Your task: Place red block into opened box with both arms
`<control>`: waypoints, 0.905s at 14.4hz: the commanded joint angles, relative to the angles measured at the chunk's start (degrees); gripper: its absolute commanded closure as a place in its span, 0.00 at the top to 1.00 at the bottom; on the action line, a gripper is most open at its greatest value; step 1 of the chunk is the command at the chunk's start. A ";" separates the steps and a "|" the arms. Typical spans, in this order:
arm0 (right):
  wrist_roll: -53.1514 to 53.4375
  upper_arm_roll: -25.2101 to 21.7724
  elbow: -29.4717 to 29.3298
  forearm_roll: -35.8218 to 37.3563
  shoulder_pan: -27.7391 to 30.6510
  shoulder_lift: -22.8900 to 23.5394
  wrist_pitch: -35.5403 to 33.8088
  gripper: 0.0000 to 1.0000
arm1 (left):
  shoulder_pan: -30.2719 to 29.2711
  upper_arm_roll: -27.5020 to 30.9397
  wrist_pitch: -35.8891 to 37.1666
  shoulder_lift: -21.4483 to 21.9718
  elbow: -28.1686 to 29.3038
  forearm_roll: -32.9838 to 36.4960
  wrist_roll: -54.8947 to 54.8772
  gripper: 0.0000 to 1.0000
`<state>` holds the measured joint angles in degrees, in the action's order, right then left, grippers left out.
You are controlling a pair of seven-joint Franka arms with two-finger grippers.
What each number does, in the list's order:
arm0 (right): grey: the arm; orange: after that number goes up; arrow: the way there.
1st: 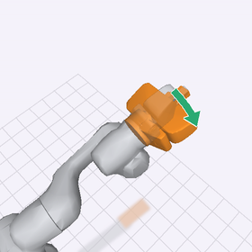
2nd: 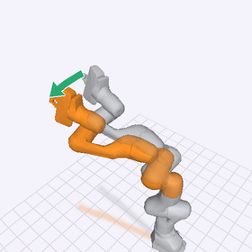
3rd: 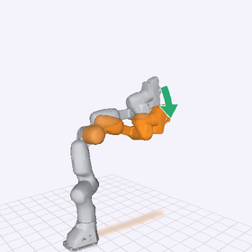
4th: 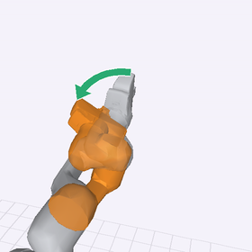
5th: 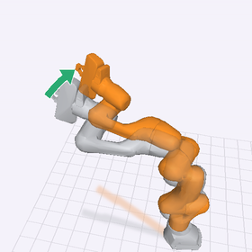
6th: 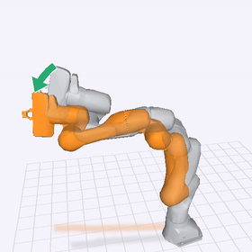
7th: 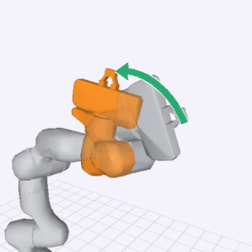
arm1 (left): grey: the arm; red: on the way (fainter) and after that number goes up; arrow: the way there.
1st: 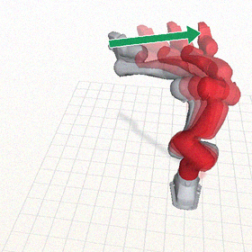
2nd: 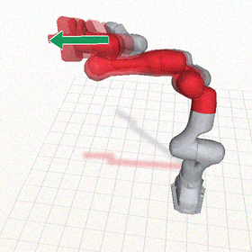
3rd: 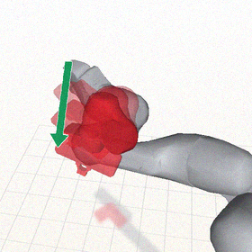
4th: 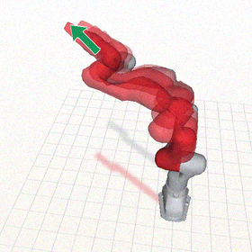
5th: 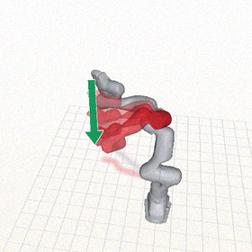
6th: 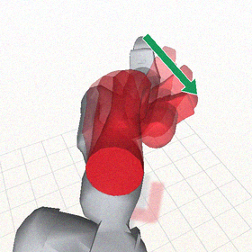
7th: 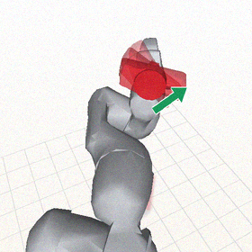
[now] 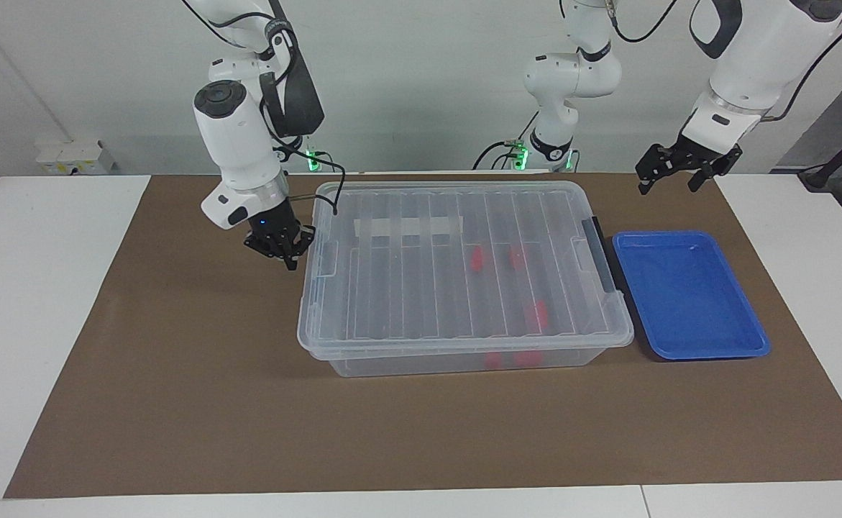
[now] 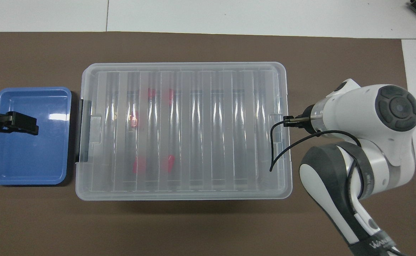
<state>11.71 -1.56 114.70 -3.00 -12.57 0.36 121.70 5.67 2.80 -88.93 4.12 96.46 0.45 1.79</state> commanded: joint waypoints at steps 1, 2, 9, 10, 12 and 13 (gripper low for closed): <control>0.51 0.16 -1.32 -0.60 3.68 -1.67 -3.48 0.00 | 0.04 0.19 0.68 0.81 0.05 -0.72 0.50 1.00; 0.51 0.16 -2.71 -0.60 4.92 -1.68 -4.79 0.00 | 0.04 0.19 0.68 0.81 0.05 -0.72 0.50 1.00; 0.60 -0.19 -12.37 0.45 7.73 -4.41 -17.08 1.00 | 0.04 0.19 0.68 0.81 0.05 -0.72 0.50 1.00; 0.51 -0.20 -15.27 0.54 8.78 -3.71 -20.16 1.00 | 0.04 0.27 0.68 0.81 0.05 -0.72 0.50 1.00; 0.42 -0.28 -21.50 1.50 9.50 -2.04 -25.43 1.00 | 0.04 0.28 0.68 0.81 0.05 -0.72 0.50 1.00; 0.42 -0.20 -24.93 1.42 9.85 -0.90 -28.85 1.00 | 0.04 0.28 0.68 0.81 0.05 -0.72 0.50 1.00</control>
<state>11.70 -2.19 97.26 -2.37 -3.81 -3.99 98.38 5.67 2.80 -88.92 4.12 96.46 0.45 1.80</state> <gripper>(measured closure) 0.004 0.000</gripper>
